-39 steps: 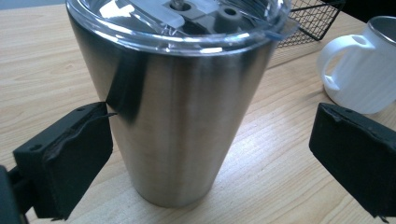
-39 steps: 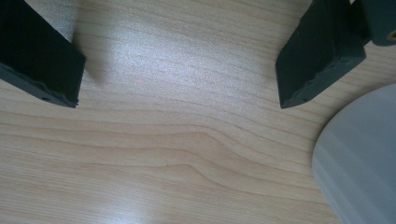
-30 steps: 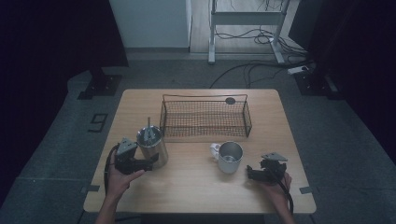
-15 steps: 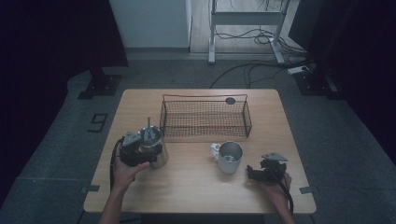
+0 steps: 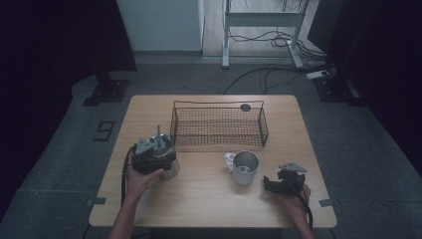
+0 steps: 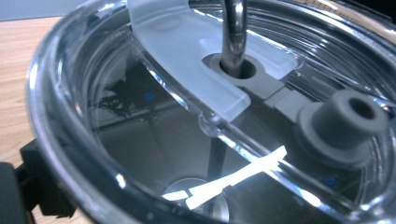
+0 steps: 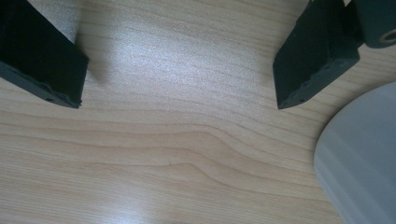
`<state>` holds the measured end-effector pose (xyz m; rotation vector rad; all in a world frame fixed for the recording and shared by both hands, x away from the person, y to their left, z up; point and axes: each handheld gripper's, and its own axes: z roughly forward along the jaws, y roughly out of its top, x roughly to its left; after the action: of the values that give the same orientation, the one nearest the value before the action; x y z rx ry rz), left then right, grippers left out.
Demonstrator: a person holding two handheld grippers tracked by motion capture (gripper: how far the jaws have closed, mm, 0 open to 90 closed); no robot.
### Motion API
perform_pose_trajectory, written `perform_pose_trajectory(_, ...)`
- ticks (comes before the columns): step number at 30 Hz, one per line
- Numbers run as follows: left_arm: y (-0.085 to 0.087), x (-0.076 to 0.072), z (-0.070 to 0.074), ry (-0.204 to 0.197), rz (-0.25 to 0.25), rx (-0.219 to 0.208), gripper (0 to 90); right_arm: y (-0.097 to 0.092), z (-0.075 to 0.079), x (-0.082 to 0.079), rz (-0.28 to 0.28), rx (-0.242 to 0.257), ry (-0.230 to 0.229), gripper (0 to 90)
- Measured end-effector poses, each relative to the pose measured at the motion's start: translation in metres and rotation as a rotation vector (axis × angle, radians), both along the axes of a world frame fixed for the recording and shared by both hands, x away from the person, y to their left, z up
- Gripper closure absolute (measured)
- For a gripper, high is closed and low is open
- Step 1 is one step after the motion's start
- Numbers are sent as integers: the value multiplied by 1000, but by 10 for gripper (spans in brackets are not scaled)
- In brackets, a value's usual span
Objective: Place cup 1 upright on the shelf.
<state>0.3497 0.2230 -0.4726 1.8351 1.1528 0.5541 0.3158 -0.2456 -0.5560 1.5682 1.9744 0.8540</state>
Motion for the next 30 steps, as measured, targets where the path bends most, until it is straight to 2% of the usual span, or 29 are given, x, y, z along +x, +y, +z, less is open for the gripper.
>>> perform_pose_trajectory(3,0,0,1,-1,-10,13,26,0,0,0,-1,-1,-2,34)
perform_pose_trajectory(16,0,-2,0,-20,-15,18,32,0,0,0,-5,1,-3,40)
perform_pose_trajectory(30,4,-6,0,-30,-6,-18,34,-1,0,0,-6,1,-4,45)
